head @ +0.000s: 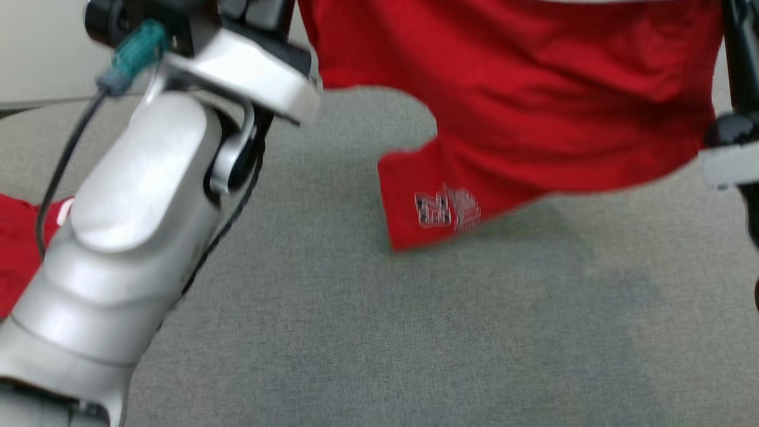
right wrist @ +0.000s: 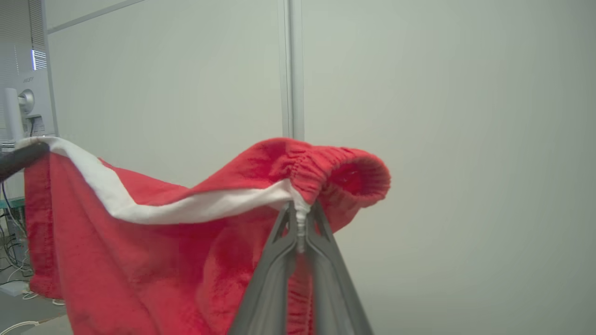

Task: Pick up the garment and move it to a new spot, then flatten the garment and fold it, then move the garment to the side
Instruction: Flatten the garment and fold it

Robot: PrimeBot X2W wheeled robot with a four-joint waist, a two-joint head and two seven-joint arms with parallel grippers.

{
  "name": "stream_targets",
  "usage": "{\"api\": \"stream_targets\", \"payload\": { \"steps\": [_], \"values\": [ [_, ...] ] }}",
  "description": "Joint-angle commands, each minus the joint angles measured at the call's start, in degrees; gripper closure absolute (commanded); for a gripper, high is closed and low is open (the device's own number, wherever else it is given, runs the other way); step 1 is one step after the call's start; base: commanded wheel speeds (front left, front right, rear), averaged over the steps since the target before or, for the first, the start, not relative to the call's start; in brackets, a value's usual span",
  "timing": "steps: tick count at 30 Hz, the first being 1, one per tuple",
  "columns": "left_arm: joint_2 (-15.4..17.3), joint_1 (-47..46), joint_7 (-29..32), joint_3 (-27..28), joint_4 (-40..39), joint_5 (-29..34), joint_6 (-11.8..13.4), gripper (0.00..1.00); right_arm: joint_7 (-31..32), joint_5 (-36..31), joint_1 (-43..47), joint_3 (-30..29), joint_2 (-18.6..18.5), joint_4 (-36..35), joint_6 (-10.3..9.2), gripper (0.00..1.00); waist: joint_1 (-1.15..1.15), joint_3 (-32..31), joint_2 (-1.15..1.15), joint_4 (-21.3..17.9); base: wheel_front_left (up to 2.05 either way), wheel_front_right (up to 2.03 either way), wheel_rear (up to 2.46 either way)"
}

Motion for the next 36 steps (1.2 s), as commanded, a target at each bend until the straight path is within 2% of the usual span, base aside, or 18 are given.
{"api": "stream_targets", "payload": {
  "steps": [1, 5, 9, 11, 16, 21, 24, 29, 36],
  "values": [
    [-0.8, -3.6, -1.0, 0.6, 3.1, 0.2, -1.0, 1.0, -0.9, 0.5, -3.6, 1.0, 0.1, 2.1, -0.02, 1.0, 0.0, 3.3, 0.0, 0.2, 0.0, 0.0, 0.0],
    [-4.0, -11.2, -3.3, 2.0, 13.8, 1.3, -3.5, 1.0, -5.1, 0.7, -14.0, 6.3, 1.4, 10.8, -0.02, 1.0, 0.0, 6.1, 0.0, -0.2, 0.0, 0.0, 0.0],
    [-6.7, -14.3, -3.8, 3.3, 21.8, 2.4, -5.2, 1.0, -10.2, 0.1, -20.8, 13.2, 3.7, 20.9, -0.02, 1.0, 0.0, 7.9, 0.0, -0.3, 0.0, 0.0, 0.0],
    [-7.6, -13.0, -3.8, 4.0, 24.3, 3.2, -6.0, 1.0, -12.3, -0.1, -22.4, 16.4, 5.0, 25.7, -0.02, 1.0, 0.0, 8.9, 0.0, -0.2, 0.0, 0.0, 0.0],
    [-9.4, -7.3, -3.8, 5.9, 27.0, 4.5, -7.1, 1.0, -13.9, -0.1, -21.0, 21.6, 7.6, 32.3, -0.02, 1.0, 0.0, 10.7, 0.0, 0.3, 0.0, 0.0, 0.0],
    [-10.5, 2.3, -3.8, 9.0, 27.5, 5.5, -7.5, 1.0, -14.0, -2.2, -13.1, 23.6, 8.0, 29.6, -0.03, 1.0, 0.0, 12.3, 0.0, 1.0, 0.0, 0.0, 0.0],
    [-10.7, 8.4, -3.8, 11.5, 25.4, 6.4, -7.8, 1.0, -14.0, -3.2, -7.1, 22.7, 7.7, 26.4, -0.03, 1.0, 0.0, 12.6, 0.0, 1.4, 0.0, 0.0, 0.0],
    [-10.8, 18.2, -3.8, 16.0, 17.4, 10.4, -8.1, 1.0, -14.0, -5.0, 2.8, 20.7, 7.3, 19.1, -0.02, 1.0, 0.0, 12.1, 0.0, 1.7, 0.0, 0.0, 0.0],
    [-10.4, 33.7, -3.8, 22.7, 3.7, 17.5, -9.2, 1.0, -14.0, -8.4, 17.1, 17.7, 5.7, 8.0, -0.02, 1.0, 0.0, 8.0, 0.0, 2.1, 0.0, 0.0, 0.0]
  ]
}}
